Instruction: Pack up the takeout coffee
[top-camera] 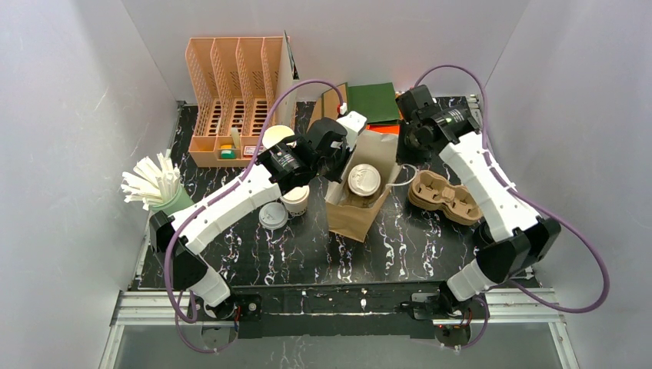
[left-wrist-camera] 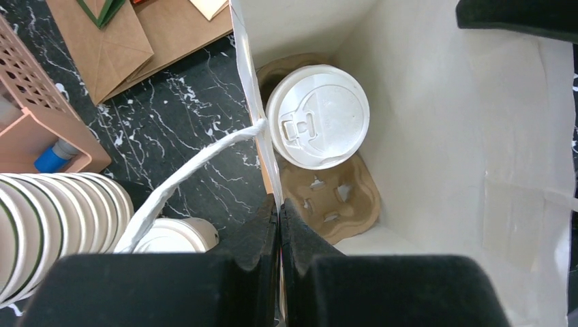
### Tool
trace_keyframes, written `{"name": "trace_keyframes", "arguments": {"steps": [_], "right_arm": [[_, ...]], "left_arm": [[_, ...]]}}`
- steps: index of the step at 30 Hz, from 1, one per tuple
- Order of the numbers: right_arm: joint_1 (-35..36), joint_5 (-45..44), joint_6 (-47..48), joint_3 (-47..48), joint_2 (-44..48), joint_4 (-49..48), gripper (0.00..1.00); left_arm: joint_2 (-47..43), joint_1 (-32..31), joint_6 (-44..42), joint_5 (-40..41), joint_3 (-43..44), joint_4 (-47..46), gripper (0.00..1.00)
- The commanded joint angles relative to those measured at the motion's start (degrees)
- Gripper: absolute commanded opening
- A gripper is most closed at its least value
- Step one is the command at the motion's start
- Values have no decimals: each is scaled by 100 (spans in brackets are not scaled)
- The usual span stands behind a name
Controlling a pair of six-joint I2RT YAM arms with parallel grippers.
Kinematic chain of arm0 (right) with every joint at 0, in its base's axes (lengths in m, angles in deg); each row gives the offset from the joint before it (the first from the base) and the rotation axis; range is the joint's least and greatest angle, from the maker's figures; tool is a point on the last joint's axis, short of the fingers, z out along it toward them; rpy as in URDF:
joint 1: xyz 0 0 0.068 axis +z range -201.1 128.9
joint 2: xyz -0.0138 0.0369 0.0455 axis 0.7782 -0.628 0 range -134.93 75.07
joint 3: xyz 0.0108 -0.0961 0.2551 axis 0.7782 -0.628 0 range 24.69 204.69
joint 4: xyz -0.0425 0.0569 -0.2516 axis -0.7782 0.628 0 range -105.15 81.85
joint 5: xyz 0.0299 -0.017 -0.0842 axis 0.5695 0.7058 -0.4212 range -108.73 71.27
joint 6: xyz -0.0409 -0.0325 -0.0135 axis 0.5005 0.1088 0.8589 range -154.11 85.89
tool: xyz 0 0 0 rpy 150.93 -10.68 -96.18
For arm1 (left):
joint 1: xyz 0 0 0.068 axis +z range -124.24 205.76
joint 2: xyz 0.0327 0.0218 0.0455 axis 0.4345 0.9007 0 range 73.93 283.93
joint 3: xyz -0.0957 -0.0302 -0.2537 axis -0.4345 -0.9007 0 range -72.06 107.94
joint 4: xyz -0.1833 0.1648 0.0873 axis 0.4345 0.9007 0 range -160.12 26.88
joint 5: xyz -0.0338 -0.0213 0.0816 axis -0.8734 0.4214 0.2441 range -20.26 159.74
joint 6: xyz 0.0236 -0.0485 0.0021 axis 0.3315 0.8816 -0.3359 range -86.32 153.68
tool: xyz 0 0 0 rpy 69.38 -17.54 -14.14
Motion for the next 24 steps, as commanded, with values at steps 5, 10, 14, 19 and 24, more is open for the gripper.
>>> {"name": "trace_keyframes", "arguments": {"steps": [5,10,14,19,24], "right_arm": [[-56,722,134,-1067,683,-860,12],[-56,1031,190,-1914,1225,-1586,5],[-52,1254,267,-2369,1405,-1769,4],[-43,1362,357,-3438,2027,-2449,6],[-43,1515,489,-3574,2164,-2603,9]], "left_arm": [[-336,13,-484,542,210,-244,0],[-235,15,-517,568,409,-337,0],[-237,15,-601,561,432,-437,0],[-500,15,-674,394,10,-1006,0],[-608,11,-661,175,-266,-1082,0]]}}
